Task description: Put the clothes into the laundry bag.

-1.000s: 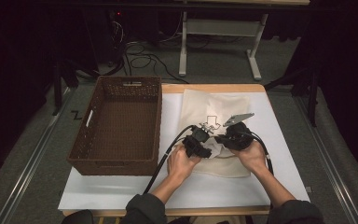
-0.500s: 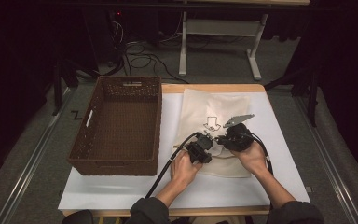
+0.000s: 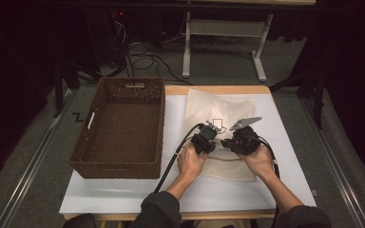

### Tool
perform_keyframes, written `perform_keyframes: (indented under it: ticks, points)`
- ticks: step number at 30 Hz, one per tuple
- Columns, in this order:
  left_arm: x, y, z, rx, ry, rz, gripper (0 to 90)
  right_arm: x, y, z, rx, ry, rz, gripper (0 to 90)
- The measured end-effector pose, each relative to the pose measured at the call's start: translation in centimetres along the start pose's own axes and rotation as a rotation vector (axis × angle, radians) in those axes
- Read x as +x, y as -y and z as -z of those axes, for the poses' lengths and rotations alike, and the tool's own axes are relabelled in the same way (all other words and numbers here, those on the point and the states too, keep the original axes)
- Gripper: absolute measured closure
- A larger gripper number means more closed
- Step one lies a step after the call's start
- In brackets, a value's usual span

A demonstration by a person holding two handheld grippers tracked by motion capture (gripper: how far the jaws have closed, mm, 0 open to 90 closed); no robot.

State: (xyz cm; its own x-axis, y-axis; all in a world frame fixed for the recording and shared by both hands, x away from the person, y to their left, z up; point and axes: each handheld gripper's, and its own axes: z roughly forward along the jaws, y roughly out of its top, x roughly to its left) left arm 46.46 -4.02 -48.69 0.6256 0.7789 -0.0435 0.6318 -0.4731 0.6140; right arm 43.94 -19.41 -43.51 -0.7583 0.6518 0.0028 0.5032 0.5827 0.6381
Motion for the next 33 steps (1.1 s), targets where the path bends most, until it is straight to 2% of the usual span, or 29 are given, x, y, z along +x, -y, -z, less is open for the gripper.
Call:
perform_keyframes:
  ticks: [1, 3, 6, 11, 16, 20, 24, 27, 30, 33]
  points:
    - [0.1, 0.0, 0.0, -0.001, 0.001, 0.003, 84.6, 0.0, 0.0, -0.1, 0.001, -0.001, -0.002, 87.5]
    - [-0.1, 0.1, 0.2, 0.007, -0.001, -0.016, 82.0, 0.0, -0.1, -0.1, 0.003, 0.001, -0.003, 87.5]
    - [-0.4, 0.5, 0.8, 0.023, -0.003, -0.042, 71.2, -0.1, -0.1, -0.2, 0.0, -0.002, -0.007, 87.6]
    - [-0.6, 1.7, 2.4, 0.047, 0.004, -0.076, 59.4, 0.0, 0.0, -0.1, 0.001, 0.002, -0.006, 87.5]
    - [-0.4, 2.8, 3.9, 0.038, 0.025, -0.075, 55.7, 0.0, 0.0, -0.1, 0.002, 0.003, -0.004, 87.5]
    - [-0.9, 3.3, 4.1, 0.047, 0.032, -0.091, 54.9, 0.0, 0.0, -0.1, 0.004, 0.003, -0.002, 87.5]
    - [-1.3, 3.4, 3.3, 0.085, 0.041, -0.108, 58.9, 0.0, 0.0, -0.1, 0.003, 0.005, 0.009, 87.5]
    - [-1.4, 3.3, 2.3, 0.112, 0.039, -0.121, 73.4, 0.1, 0.0, -0.1, 0.005, 0.003, 0.008, 87.6]
    - [-1.3, 2.9, 1.9, 0.117, 0.048, -0.118, 84.8, 0.1, 0.0, -0.1, 0.007, 0.003, 0.016, 87.5]
    - [-1.0, 2.3, 1.6, 0.113, 0.057, -0.094, 86.1, 0.1, -0.1, -0.1, 0.004, 0.002, 0.012, 87.5]
